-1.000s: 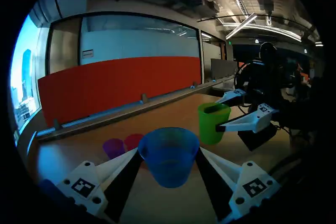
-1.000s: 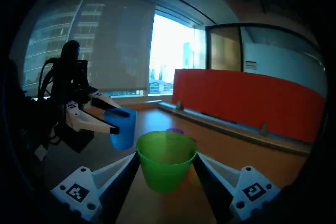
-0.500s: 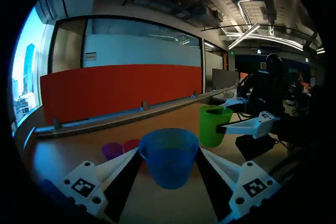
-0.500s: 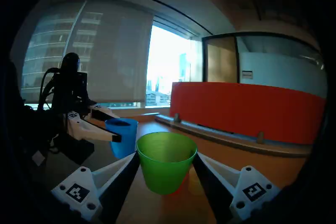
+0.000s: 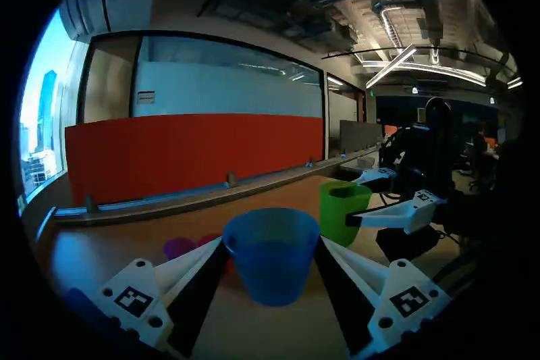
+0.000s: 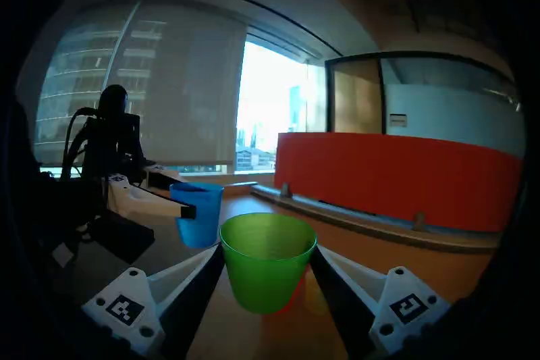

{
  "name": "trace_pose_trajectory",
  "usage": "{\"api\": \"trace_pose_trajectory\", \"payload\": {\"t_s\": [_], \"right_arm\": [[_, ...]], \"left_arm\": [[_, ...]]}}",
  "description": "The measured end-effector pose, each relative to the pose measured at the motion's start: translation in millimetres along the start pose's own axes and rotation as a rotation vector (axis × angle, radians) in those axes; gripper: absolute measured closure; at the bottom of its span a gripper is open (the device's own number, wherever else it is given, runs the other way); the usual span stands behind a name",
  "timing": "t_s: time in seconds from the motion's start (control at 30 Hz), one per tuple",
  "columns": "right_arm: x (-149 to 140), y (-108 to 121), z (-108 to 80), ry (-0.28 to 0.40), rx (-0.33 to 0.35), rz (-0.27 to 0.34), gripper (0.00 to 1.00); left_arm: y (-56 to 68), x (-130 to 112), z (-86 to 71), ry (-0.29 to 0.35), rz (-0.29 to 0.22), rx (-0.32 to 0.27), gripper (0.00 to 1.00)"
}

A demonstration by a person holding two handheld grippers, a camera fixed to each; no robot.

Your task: Pour water

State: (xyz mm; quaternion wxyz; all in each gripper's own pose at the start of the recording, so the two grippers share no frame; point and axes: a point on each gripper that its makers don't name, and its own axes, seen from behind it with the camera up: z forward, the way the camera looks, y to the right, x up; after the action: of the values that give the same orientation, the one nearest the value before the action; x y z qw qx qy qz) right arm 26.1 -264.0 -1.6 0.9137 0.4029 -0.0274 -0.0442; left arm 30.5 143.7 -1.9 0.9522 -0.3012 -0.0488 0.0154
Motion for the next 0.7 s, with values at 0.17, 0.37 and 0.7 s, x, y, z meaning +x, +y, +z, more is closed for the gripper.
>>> {"api": "trace_pose_trajectory", "payload": {"t_s": [0.17,0.37,0.7], "right_arm": [[-0.5,-6.0,1.8,0.001,0.016,0.005,0.09],[1.3,-13.4,3.2,0.0,0.031,0.001,0.09],[-9.1,-31.3,4.9,-0.032,0.079,-0.003,0.09]], "left_arm": [[0.9,1.9,-1.0,0.003,0.027,0.008,0.15],[2.1,4.3,-4.6,0.001,0.05,0.008,0.15],[3.8,10.0,-6.5,-0.002,0.149,0.021,0.14]]}}
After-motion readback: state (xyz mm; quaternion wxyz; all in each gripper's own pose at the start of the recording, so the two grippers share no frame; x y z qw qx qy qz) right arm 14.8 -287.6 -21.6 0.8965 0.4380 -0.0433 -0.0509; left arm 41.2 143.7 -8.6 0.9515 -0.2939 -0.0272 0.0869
